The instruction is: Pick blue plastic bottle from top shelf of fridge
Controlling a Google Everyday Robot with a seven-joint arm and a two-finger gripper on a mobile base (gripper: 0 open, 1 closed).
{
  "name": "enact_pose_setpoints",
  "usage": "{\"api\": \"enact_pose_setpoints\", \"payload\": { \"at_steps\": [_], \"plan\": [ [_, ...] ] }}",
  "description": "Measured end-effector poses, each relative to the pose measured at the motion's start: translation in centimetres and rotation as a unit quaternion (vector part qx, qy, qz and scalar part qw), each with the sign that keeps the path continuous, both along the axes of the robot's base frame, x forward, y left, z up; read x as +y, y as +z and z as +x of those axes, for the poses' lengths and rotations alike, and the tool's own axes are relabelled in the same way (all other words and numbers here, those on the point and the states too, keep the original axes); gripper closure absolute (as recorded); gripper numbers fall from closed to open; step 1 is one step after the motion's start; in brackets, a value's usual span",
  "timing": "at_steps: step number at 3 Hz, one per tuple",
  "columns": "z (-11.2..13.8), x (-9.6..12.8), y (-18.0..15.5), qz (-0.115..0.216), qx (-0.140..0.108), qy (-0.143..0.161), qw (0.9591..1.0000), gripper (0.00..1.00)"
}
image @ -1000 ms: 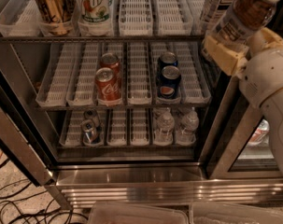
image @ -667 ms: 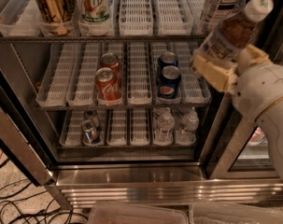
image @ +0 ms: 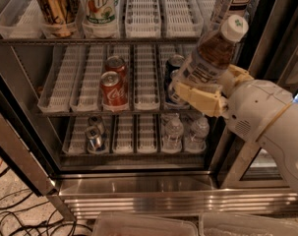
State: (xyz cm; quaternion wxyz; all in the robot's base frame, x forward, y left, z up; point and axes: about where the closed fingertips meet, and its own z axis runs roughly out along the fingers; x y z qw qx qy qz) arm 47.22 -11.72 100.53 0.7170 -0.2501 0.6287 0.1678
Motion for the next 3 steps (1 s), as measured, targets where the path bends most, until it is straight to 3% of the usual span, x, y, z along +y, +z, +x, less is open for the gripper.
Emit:
{"api": "enact_pose_setpoints", "payload": {
  "at_steps": [1, 2, 3],
  "plan": [
    [-0.4, 0.8, -0.3, -0.009, 0.013, 0.03, 0.9994, 1.0],
    [-0.6, 0.9, -0.6, -0.009, 0.015, 0.036, 0.9992, 1.0],
    [-1.9, 1.1, -1.0, 0.002, 0.041, 0.064, 0.9971, 1.0]
  ]
}}
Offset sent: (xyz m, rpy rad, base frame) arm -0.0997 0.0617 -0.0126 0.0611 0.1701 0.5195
